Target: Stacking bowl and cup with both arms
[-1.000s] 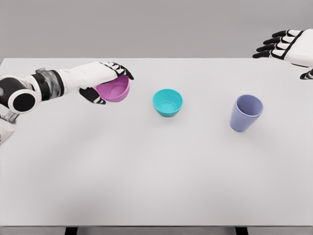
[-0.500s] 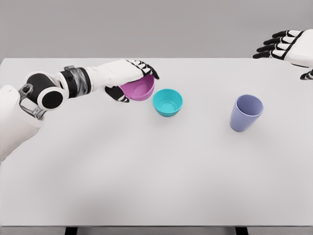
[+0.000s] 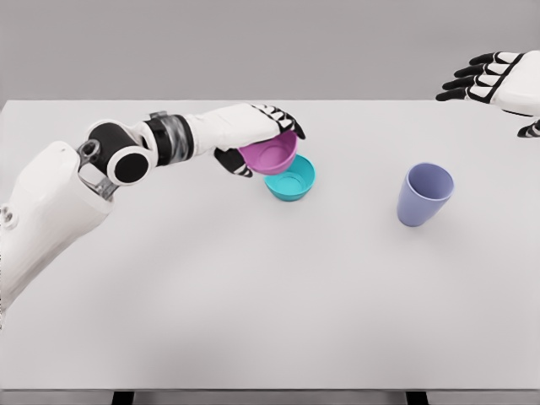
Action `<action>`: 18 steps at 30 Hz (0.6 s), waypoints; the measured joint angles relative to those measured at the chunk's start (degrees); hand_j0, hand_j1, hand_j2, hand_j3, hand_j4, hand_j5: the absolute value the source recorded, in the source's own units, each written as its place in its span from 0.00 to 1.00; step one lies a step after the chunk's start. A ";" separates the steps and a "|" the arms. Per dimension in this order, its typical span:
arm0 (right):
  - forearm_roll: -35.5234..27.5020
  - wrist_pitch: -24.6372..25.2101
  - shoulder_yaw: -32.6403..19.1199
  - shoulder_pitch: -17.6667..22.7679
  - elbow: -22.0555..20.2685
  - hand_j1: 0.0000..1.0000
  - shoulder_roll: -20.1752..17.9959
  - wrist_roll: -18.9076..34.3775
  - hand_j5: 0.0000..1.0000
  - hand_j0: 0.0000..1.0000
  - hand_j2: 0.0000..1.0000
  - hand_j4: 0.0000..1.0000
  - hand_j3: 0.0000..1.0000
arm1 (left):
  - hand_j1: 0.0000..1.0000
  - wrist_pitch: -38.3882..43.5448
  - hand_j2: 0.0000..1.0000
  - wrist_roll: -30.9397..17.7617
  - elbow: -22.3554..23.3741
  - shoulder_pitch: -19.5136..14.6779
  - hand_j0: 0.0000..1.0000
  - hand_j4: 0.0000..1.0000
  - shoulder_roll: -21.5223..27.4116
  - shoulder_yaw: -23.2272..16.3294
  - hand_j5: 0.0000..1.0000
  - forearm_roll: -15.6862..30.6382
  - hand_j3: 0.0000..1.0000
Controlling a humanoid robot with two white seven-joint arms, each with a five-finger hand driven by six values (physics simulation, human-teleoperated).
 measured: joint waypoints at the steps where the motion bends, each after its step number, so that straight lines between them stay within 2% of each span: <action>1: 0.00 0.00 0.00 0.00 0.00 1.00 0.04 0.00 1.00 1.00 1.00 1.00 1.00 | 0.67 0.00 0.67 0.00 0.46 0.00 0.67 0.67 -0.65 -0.07 0.67 -0.24 0.67; 18: 0.00 0.00 0.00 0.00 0.00 1.00 0.21 0.00 1.00 1.00 1.00 1.00 1.00 | 0.67 -0.54 0.67 0.00 6.06 0.00 0.67 0.67 -6.85 -1.40 0.67 -3.77 0.67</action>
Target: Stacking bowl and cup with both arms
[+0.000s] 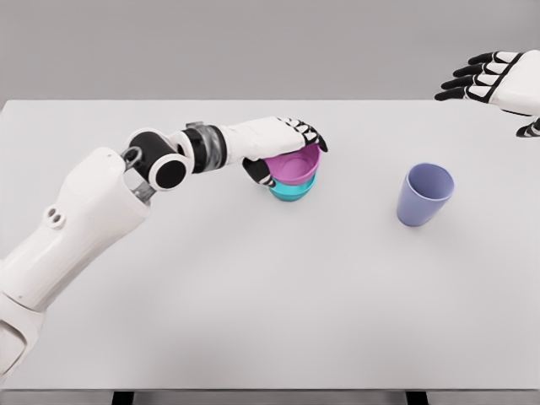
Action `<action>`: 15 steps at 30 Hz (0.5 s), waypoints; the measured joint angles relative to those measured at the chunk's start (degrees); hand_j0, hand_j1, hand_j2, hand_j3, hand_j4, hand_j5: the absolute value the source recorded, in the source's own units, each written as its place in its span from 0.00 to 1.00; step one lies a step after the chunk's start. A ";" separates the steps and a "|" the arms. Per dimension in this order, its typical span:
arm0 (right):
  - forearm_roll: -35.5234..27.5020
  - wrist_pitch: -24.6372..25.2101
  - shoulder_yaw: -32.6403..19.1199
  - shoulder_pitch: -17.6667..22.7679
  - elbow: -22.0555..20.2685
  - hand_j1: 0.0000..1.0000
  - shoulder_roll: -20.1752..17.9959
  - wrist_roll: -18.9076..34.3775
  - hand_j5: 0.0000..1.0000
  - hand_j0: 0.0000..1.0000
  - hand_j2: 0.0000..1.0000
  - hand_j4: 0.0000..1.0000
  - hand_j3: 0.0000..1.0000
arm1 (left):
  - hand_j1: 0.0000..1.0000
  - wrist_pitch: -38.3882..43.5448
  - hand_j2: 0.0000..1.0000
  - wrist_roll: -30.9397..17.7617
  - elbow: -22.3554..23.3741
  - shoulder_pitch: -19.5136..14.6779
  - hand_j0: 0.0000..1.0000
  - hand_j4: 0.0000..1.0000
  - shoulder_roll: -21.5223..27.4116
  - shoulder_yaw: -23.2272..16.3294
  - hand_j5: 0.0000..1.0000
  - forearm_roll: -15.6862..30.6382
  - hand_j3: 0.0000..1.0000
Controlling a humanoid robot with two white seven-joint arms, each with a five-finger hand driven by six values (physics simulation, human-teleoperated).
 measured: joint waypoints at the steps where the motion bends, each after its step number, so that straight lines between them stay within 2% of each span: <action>1: 0.00 0.00 0.00 0.00 0.00 1.00 0.00 0.00 1.00 1.00 1.00 1.00 1.00 | 0.67 -0.01 0.67 0.00 0.39 -0.09 0.67 0.67 -0.13 0.00 0.67 -0.12 0.67; 15: 0.00 0.00 0.00 0.09 0.00 1.00 -0.08 0.00 1.00 1.00 1.00 1.00 1.00 | 0.69 -0.16 0.69 0.00 4.98 -0.70 0.69 0.69 -1.37 -0.01 0.69 -0.53 0.69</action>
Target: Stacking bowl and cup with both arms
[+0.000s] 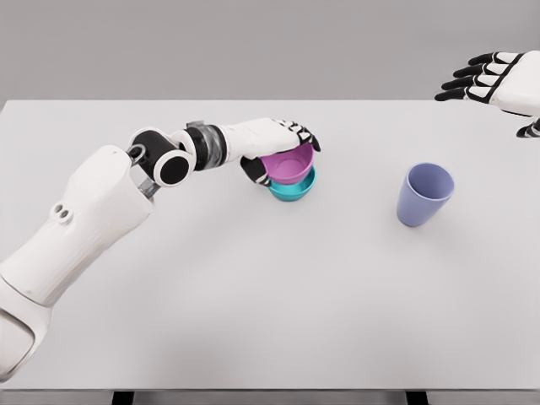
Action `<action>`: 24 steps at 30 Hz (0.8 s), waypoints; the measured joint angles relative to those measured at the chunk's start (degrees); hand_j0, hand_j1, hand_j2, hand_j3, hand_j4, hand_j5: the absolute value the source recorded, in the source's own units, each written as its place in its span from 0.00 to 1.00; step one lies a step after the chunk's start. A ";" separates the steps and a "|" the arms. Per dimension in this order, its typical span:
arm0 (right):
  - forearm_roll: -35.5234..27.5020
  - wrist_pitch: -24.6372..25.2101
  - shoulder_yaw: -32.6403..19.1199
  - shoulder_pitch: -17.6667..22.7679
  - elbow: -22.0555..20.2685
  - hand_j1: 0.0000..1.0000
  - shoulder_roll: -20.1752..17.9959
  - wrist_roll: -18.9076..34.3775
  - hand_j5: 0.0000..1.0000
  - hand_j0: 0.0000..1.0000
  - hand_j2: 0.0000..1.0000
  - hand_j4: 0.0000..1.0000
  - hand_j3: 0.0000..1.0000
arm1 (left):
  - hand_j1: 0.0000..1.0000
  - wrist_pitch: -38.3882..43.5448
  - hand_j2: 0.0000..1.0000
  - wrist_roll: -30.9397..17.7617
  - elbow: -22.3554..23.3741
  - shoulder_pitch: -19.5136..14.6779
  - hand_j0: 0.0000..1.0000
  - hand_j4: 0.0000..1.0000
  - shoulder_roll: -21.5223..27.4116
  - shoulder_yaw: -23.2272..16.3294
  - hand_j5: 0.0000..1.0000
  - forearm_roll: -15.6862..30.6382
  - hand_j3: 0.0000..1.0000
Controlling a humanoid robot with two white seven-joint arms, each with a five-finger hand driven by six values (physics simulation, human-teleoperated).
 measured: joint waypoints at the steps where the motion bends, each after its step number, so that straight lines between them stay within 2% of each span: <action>1: 0.00 0.00 0.00 0.00 0.00 1.00 0.00 0.00 1.00 1.00 1.00 1.00 1.00 | 0.69 -0.01 0.69 0.00 0.14 -0.09 0.69 0.69 -0.02 -0.02 0.69 0.00 0.69; 4: 0.00 0.00 0.00 0.00 0.00 1.00 -0.02 0.00 1.00 1.00 1.00 1.00 1.00 | 0.69 -0.02 0.69 0.00 0.40 -0.09 0.69 0.69 -0.35 -0.06 0.69 -0.01 0.69; 6: 0.00 0.00 0.00 0.00 0.00 1.00 -0.05 0.00 1.00 1.00 1.00 1.00 1.00 | 0.73 -0.04 0.73 0.00 0.74 -0.09 0.73 0.73 -0.56 -0.07 0.73 0.01 0.73; 8: 0.00 0.00 0.00 0.00 0.00 1.00 -0.10 0.00 1.00 1.00 1.00 1.00 1.00 | 0.87 -0.01 0.87 0.01 0.97 -0.09 0.87 0.87 -0.69 -0.18 0.87 0.00 0.87; 9: 0.00 0.00 0.00 0.00 0.00 1.00 -0.14 0.00 1.00 1.00 1.00 1.00 1.00 | 0.88 -0.02 0.88 0.02 1.04 -0.09 0.88 0.88 -0.72 -0.25 0.88 0.01 0.88; 12: 0.00 0.00 0.00 0.09 0.06 1.00 -0.27 0.00 1.00 1.00 1.00 1.00 1.00 | 1.00 -0.04 1.00 0.04 1.15 -0.18 1.00 1.00 -0.79 -0.36 1.00 0.02 1.00; 18: 0.02 -0.02 -0.18 1.67 0.07 1.00 -1.85 0.00 1.00 1.00 1.00 1.00 1.00 | 1.00 -0.06 1.00 0.06 1.20 -0.53 1.00 1.00 -0.88 -0.39 1.00 0.15 1.00; 24: -0.61 -0.01 -2.63 2.55 -0.19 1.00 -2.46 0.00 1.00 1.00 1.00 1.00 1.00 | 1.00 -0.08 1.00 0.06 0.98 -0.53 1.00 1.00 -0.75 -0.36 1.00 0.43 1.00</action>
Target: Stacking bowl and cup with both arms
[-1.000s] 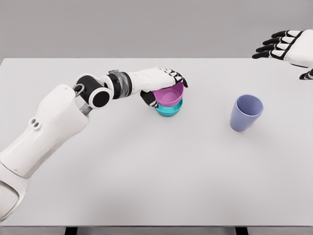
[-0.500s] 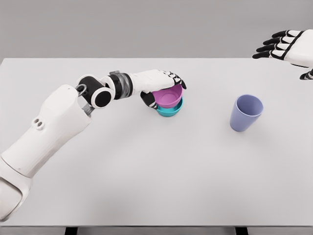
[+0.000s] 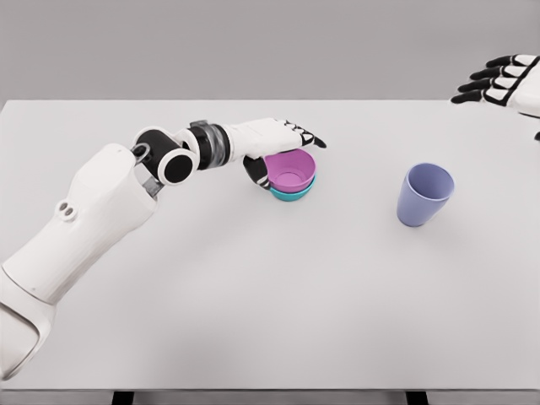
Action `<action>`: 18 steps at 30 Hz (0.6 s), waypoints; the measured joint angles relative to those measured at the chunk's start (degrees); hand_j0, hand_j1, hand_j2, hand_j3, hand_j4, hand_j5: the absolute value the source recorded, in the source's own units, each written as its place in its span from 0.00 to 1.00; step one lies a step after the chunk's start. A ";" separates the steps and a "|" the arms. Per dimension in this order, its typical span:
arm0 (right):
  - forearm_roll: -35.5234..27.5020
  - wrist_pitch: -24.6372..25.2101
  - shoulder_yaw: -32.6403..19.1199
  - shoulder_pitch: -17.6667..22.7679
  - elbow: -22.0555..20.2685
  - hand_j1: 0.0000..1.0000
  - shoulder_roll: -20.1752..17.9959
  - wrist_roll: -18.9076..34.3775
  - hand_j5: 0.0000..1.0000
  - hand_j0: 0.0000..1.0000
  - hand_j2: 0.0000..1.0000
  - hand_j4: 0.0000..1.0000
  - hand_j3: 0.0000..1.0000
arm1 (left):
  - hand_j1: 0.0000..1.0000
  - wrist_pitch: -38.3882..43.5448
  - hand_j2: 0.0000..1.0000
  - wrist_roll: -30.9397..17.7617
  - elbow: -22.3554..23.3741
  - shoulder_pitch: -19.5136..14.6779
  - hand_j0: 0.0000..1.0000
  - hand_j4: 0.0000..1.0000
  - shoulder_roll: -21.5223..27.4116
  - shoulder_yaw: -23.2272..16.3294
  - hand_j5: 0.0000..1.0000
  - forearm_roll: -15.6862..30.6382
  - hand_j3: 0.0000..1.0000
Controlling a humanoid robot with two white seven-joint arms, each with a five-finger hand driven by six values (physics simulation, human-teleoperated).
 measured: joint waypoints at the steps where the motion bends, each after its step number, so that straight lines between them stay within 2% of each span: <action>1: -0.56 0.01 -0.46 0.00 0.71 1.00 0.37 0.00 1.00 1.00 1.00 1.00 1.00 | 1.00 -0.02 1.00 0.00 -0.23 0.00 1.00 1.00 0.10 0.02 1.00 0.13 1.00; 5: -1.23 -0.01 -1.30 0.26 3.19 1.00 0.71 0.00 1.00 1.00 1.00 1.00 1.00 | 1.00 -0.05 1.00 0.00 -3.47 0.00 1.00 1.00 2.33 0.05 1.00 2.41 1.00; 9: -1.29 0.00 -1.58 0.53 -0.10 1.00 0.26 0.00 1.00 1.00 1.00 1.00 1.00 | 1.00 -0.03 1.00 0.00 -8.19 0.00 1.00 1.00 7.35 0.14 1.00 6.46 1.00; 12: -1.39 0.01 -1.58 0.53 -2.18 1.00 0.10 0.00 1.00 1.00 1.00 1.00 1.00 | 1.00 -0.94 1.00 0.00 -14.14 0.00 1.00 1.00 13.78 0.99 1.00 12.58 1.00; 14: -1.42 0.01 -1.65 0.61 -2.88 1.00 0.04 0.00 1.00 1.00 1.00 1.00 1.00 | 1.00 -4.96 1.00 0.00 -17.41 0.61 1.00 1.00 18.66 3.13 1.00 17.44 1.00; 16: -1.53 0.01 -1.70 0.70 -3.07 1.00 0.02 0.00 1.00 1.00 1.00 1.00 1.00 | 1.00 -14.38 1.00 0.00 -19.16 1.05 1.00 1.00 23.02 6.26 1.00 21.86 1.00; 18: -1.71 0.00 -1.75 0.79 -3.24 1.00 -0.01 0.00 1.00 1.00 1.00 1.00 1.00 | 1.00 -20.97 1.00 -0.01 -19.74 4.57 1.00 1.00 27.79 8.78 1.00 27.98 1.00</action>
